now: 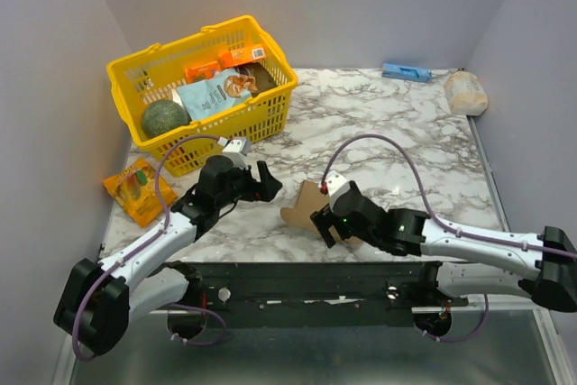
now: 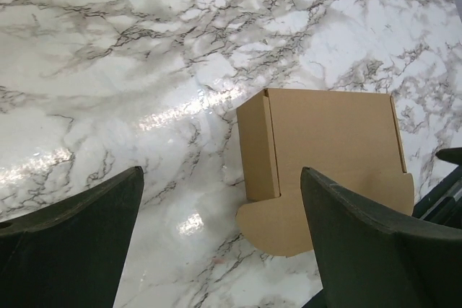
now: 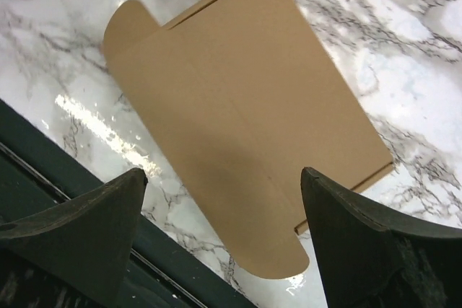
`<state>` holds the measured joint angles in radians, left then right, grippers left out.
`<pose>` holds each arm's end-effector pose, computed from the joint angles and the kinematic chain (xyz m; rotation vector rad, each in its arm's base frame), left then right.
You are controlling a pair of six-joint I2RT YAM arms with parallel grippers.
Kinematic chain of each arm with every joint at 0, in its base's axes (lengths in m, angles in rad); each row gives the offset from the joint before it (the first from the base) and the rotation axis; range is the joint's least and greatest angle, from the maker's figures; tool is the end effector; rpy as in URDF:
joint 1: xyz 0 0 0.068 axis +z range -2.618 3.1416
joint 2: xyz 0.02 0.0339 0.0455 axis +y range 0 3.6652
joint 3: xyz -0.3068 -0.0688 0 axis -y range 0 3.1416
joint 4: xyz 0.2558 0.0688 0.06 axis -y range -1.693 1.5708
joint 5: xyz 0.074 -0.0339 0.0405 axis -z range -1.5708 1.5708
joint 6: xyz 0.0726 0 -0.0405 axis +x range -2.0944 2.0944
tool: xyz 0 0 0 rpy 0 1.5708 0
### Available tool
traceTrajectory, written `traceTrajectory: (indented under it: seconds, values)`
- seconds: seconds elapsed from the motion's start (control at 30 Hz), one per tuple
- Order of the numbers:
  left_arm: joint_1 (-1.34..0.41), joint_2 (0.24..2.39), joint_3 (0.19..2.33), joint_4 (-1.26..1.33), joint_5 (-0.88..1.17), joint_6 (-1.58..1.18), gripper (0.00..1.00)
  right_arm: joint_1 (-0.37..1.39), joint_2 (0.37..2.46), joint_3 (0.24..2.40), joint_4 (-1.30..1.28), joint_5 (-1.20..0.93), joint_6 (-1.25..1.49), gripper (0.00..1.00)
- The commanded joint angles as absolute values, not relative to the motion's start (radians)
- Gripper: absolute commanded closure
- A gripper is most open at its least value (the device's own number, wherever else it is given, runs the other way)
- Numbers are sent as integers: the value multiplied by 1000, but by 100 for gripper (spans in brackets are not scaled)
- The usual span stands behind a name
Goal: Fold the paper box
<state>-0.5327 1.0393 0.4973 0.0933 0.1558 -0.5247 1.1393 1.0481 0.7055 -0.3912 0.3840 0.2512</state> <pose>0.2061 -0.1346 0.2342 0.1120 2.1107 -0.8115 0.1221 0.2002 0.2553 -0.7910 2.1155 0.3052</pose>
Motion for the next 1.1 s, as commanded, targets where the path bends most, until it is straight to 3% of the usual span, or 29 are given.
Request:
traceTrajectory:
  seconds: [0.0, 0.37, 0.83, 0.93, 1.07]
  values:
    - [-502, 965, 499, 2, 196, -538, 1, 1222, 1152, 749, -364, 475, 160, 1]
    - [-422, 885, 613, -166, 302, -543, 1, 1356, 1408, 816, -301, 791, 107, 0]
    - [-361, 908, 647, -179, 385, -522, 1, 1425, 1641, 891, -299, 897, 55, 3]
    - [-356, 908, 647, -179, 390, -520, 1, 1425, 1680, 916, -325, 925, 72, 7]
    - [-351, 907, 649, -183, 396, -517, 1, 1425, 1703, 936, -363, 965, 87, 24]
